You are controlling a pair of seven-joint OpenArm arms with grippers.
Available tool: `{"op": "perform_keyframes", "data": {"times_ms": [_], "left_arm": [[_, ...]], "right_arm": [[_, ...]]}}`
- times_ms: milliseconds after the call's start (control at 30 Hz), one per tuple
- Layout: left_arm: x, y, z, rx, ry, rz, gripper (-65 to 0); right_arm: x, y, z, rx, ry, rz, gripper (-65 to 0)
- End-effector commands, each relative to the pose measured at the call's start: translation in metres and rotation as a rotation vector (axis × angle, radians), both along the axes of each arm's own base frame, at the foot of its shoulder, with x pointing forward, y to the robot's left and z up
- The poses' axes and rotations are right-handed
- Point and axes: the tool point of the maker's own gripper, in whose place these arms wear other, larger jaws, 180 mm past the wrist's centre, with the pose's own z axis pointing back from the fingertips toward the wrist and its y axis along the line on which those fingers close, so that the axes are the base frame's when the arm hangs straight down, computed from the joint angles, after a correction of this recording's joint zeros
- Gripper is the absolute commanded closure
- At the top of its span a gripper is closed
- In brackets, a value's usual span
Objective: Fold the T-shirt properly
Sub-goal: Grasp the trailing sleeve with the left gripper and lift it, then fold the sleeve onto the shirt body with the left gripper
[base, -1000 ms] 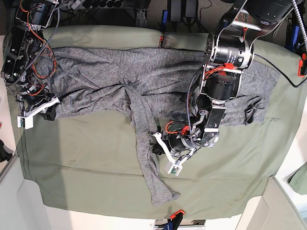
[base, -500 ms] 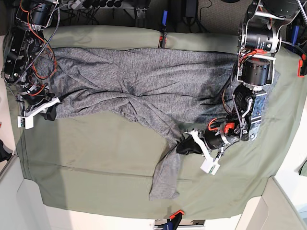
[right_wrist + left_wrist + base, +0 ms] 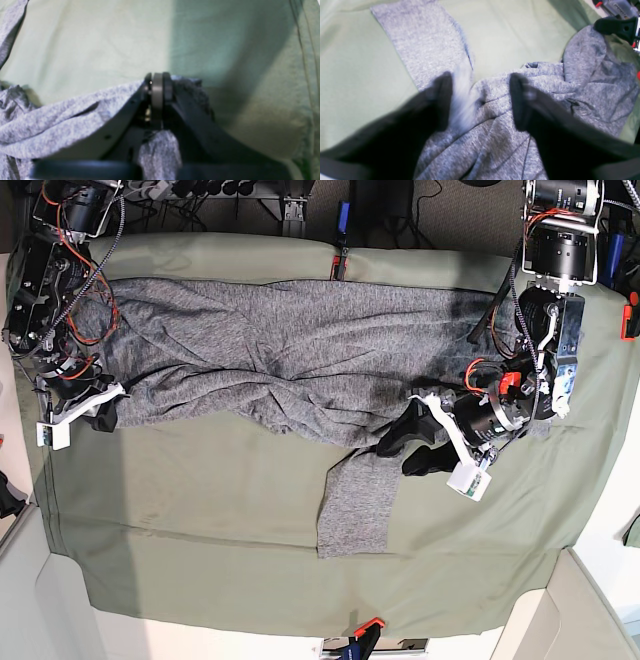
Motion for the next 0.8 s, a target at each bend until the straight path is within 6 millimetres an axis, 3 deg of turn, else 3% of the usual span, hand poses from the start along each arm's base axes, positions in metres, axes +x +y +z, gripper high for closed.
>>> {"op": "perform_keyframes", "data": {"times_ms": [0, 100, 200, 267, 367, 433, 533, 667, 767], "left_arm": [[0.015, 0.002, 0.028, -0.023, -0.08, -0.001, -40.0], [0.027, 0.002, 0.042, -0.002, -0.117, -0.004, -40.0], [0.054, 0.018, 0.052, 0.064, -0.161, 0.121, -39.9], [0.072, 0.032, 0.053, 0.102, -0.175, 0.21, -39.9], [0.093, 0.037, 0.048, 0.114, -0.187, 0.251, -39.9], [0.106, 0.035, 0.039, 0.101, -0.166, 0.27, -39.9], [0.124, 0.035, 0.009, 0.104, -0.076, 0.328, -39.9], [0.13, 0.03, -0.035, 0.144, 0.03, 0.338, -39.9], [0.132, 0.03, -0.047, 0.1, 0.059, 0.367, -39.9]], "right_arm": [[0.012, -0.004, 0.019, -0.002, -0.067, -0.002, 0.0], [0.011, -0.004, 0.019, -0.002, -0.065, -0.002, 0.0], [0.011, -0.003, 0.017, -0.003, -0.057, 0.0, 0.0], [0.011, -0.003, 0.018, -0.002, -0.059, 0.0, 0.0], [0.011, -0.003, 0.018, -0.002, -0.059, -0.001, 0.0], [0.01, -0.003, 0.017, -0.003, -0.054, 0.001, 0.0], [0.01, -0.003, 0.016, -0.003, -0.047, 0.002, 0.0], [0.008, -0.002, 0.014, -0.001, -0.033, 0.006, 0.0], [0.008, 0.0, 0.014, 0.011, -0.035, 0.006, 0.0]]}}
